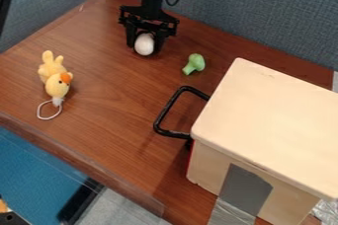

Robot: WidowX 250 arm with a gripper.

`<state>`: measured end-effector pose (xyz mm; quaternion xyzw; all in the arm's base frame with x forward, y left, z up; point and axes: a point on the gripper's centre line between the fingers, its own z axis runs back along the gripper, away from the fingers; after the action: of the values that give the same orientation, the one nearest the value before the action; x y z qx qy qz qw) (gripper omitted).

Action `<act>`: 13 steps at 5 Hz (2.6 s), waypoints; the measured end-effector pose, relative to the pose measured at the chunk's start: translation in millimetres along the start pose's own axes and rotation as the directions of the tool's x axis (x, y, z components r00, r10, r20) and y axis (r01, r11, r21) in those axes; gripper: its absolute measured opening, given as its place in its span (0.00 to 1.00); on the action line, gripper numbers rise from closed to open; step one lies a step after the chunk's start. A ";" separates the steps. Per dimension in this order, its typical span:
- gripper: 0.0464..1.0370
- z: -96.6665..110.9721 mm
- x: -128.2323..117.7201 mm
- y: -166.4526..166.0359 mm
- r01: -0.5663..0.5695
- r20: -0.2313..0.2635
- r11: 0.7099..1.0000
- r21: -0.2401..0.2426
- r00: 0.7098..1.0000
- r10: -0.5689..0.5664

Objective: Move the white object to the top of the drawer

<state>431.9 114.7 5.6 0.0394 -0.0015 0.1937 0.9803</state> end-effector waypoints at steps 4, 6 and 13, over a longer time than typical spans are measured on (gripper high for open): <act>0.58 121.3 -35.3 -107.4 0.297 0.181 0.945 -0.140 0.946 -0.271; 0.58 151.8 -104.4 -162.3 0.463 0.217 0.874 -0.145 0.877 -0.428; 0.96 164.1 -213.9 -164.2 0.588 0.221 0.807 -0.054 0.795 -0.565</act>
<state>298.5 -130.7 152.8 -0.0020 -0.0964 -0.1195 0.9881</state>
